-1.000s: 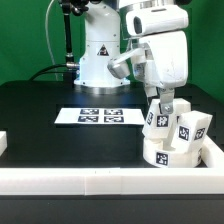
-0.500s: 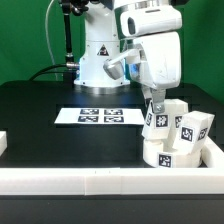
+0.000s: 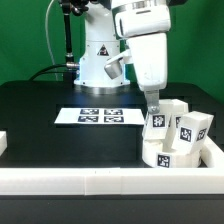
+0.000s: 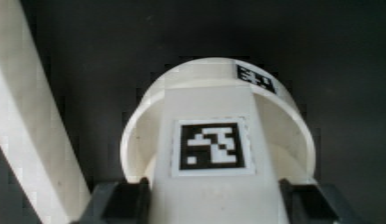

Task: Assemble stool

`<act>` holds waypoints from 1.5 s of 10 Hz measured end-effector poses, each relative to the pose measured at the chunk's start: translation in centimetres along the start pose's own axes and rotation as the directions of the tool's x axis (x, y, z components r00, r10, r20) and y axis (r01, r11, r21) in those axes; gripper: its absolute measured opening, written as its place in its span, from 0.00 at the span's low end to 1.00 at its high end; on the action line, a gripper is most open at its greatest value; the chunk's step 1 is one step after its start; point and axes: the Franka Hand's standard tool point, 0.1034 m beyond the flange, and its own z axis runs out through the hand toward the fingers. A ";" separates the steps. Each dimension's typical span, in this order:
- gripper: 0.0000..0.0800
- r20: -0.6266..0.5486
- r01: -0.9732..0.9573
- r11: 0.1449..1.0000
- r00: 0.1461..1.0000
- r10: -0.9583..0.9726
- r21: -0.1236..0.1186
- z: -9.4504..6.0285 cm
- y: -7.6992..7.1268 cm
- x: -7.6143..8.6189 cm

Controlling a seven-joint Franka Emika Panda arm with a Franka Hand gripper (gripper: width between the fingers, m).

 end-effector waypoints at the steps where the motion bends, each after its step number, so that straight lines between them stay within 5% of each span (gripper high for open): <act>1: 0.43 0.000 -0.078 0.997 0.997 0.078 0.001 0.0 0.0 0.0; 4: 0.43 0.001 -0.358 0.933 0.934 0.358 0.027 0.1 -0.3 -0.3; 9: 0.43 -0.020 -0.607 0.794 0.794 0.608 0.034 0.2 -0.3 -0.2; 12: 0.43 -0.024 -0.773 0.634 0.633 0.774 0.038 0.2 -0.3 -0.2; 15: 0.43 -0.020 -0.927 0.372 0.372 0.928 0.047 0.1 -0.7 -0.1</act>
Offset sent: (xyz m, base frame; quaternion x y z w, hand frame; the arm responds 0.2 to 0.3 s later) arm -0.0132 -0.0065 -0.0147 0.0914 -0.0158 0.2797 0.9556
